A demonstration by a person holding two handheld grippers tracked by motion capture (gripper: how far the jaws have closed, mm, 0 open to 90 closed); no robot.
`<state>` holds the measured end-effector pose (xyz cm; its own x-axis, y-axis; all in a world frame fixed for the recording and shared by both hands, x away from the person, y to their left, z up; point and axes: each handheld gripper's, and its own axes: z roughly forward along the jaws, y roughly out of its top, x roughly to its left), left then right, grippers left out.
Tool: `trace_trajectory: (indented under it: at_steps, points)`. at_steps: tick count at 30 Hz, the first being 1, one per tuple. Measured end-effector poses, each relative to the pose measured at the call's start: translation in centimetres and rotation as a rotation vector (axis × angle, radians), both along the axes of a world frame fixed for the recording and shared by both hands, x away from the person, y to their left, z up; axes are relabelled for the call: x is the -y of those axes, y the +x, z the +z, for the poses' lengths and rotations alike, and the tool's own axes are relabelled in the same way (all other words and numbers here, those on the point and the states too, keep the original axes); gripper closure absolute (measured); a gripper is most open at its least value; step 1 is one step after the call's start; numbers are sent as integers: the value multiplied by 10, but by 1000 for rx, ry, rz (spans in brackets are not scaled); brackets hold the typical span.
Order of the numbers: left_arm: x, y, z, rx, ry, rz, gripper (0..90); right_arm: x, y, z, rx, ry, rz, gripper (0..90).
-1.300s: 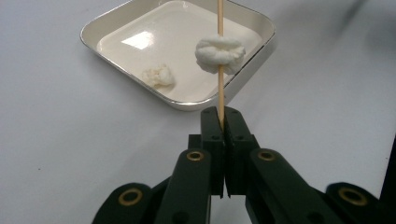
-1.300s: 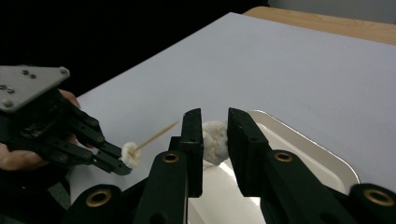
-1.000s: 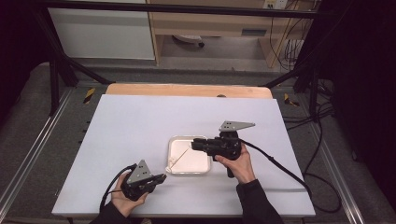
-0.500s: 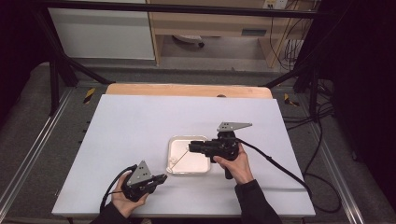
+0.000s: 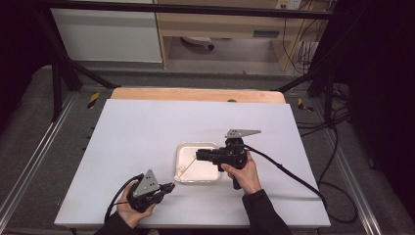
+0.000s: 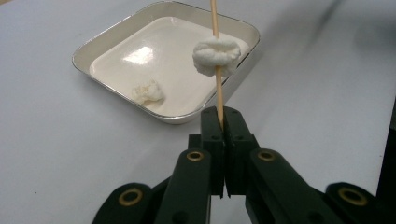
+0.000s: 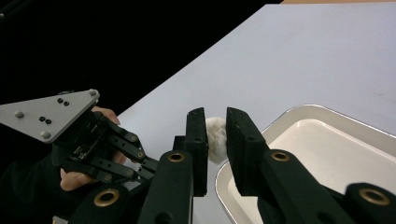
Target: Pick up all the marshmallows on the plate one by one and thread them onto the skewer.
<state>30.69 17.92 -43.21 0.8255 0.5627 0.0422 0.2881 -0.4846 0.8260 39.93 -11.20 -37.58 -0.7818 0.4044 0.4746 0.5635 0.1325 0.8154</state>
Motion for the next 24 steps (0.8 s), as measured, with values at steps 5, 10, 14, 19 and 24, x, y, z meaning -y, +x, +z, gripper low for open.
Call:
trace_trajectory:
  at_steps: [5,10,14,19,24]
  points:
    - [-1,-1,0,15,-2,-10,885,-1,-1,-3,-8,8,7,796]
    - [0,-2,0,28,3,-19,886,0,-3,-3,-11,22,24,802]
    - [1,-2,-2,35,19,-23,886,0,-5,-4,-21,37,38,812]
    - [1,-2,-3,39,30,-21,888,1,-6,-6,-34,46,56,815]
    - [2,-2,-3,41,24,-30,888,0,-8,-8,-50,60,83,813]
